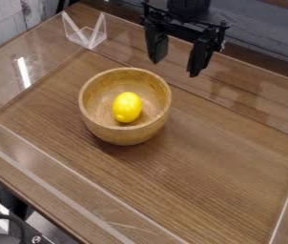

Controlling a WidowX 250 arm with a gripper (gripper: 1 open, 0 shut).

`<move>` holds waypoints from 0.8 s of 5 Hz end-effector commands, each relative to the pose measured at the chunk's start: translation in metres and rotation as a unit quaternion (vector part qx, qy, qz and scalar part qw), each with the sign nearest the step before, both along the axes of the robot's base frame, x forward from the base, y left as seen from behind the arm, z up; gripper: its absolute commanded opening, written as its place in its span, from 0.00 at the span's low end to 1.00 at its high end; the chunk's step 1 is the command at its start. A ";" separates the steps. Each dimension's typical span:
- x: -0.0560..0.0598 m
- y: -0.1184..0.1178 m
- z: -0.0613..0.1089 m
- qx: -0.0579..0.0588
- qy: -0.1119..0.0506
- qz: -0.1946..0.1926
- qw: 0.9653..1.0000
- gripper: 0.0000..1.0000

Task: Remove the lemon from inside the brown bowl and put it on the table

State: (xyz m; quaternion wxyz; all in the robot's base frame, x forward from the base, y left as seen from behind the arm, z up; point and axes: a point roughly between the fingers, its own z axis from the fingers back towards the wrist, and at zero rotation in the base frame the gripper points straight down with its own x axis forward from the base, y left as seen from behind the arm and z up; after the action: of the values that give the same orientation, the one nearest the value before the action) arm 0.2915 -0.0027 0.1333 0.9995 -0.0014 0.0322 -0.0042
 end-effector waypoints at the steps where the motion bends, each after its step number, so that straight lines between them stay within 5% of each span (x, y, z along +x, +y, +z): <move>1: -0.003 0.002 -0.005 0.002 0.003 0.001 1.000 1.00; 4: -0.023 0.019 -0.012 0.016 -0.015 0.007 1.000 1.00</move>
State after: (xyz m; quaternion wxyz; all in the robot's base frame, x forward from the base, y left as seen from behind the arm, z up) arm 0.2651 0.0129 0.1044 0.9986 0.0107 0.0517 0.0001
